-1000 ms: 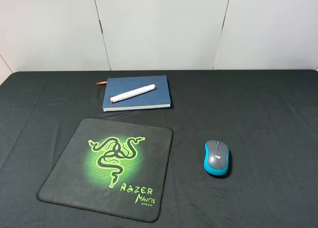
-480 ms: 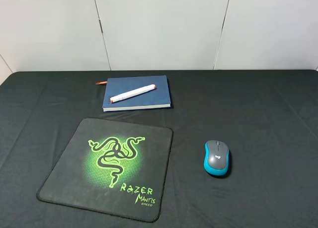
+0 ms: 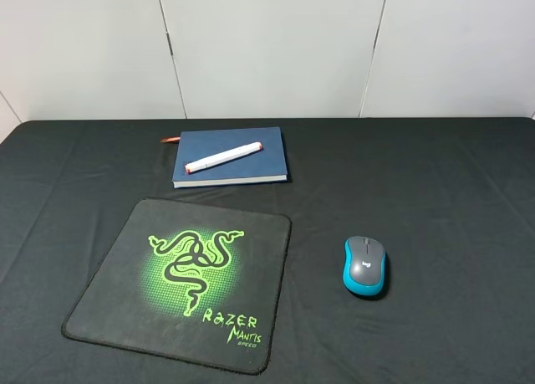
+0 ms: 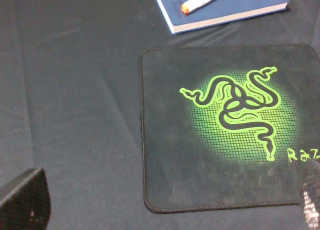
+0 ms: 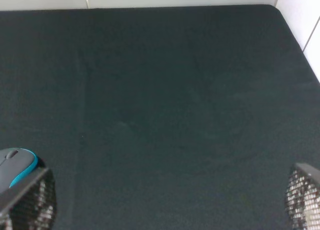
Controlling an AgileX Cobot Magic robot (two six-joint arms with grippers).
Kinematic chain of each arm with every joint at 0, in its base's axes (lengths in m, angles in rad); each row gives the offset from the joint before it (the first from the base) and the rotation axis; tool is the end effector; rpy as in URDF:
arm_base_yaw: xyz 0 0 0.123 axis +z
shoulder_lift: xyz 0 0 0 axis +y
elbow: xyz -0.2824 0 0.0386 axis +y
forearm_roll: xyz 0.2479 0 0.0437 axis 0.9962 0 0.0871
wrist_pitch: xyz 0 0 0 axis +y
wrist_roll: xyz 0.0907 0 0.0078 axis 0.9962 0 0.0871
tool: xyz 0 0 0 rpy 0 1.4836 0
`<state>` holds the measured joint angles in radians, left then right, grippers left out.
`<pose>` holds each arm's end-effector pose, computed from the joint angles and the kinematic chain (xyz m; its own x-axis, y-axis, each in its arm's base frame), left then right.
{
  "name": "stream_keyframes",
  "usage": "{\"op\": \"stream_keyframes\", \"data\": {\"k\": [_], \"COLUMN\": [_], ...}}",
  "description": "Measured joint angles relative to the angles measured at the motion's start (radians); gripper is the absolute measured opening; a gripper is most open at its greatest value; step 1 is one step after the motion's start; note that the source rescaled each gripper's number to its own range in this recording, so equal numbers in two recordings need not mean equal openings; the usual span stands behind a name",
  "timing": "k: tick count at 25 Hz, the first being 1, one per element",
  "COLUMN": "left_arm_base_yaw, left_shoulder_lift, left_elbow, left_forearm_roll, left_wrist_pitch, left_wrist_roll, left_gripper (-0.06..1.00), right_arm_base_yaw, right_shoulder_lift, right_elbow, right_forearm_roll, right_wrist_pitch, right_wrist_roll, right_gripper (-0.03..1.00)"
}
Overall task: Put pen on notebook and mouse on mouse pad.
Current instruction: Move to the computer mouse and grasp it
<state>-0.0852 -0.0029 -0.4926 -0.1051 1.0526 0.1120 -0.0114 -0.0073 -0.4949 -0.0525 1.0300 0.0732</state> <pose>-0.0050 -0.0079 0.2761 -0.4383 0.0972 -0.8935 0.1923 0.9813 0.0124 -0.0042 -0.0041 0.2783 -0.4231 0.0509 -0.9047 0.0717 0.9972 0.0226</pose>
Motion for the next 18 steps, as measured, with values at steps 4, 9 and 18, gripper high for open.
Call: {"op": "stream_keyframes", "data": {"k": [4,9,18], "left_arm_base_yaw": [0.000,0.000,0.000], "left_shoulder_lift": [0.000,0.000,0.000], "left_elbow": [0.000,0.000,0.000], "left_forearm_roll": [0.000,0.000,0.002], "left_wrist_pitch": [0.000,0.000,0.000], "left_wrist_roll": [0.000,0.000,0.000], "left_gripper": [1.00,1.00,1.00], "right_arm_base_yaw": [0.000,0.000,0.000], "right_shoulder_lift": [0.000,0.000,0.000], "right_elbow": [0.000,0.000,0.000], "right_forearm_roll": [0.000,0.000,0.000], "right_wrist_pitch": [0.000,0.000,0.000], "right_wrist_roll": [0.000,0.000,0.000], "right_gripper": [1.00,1.00,1.00]}}
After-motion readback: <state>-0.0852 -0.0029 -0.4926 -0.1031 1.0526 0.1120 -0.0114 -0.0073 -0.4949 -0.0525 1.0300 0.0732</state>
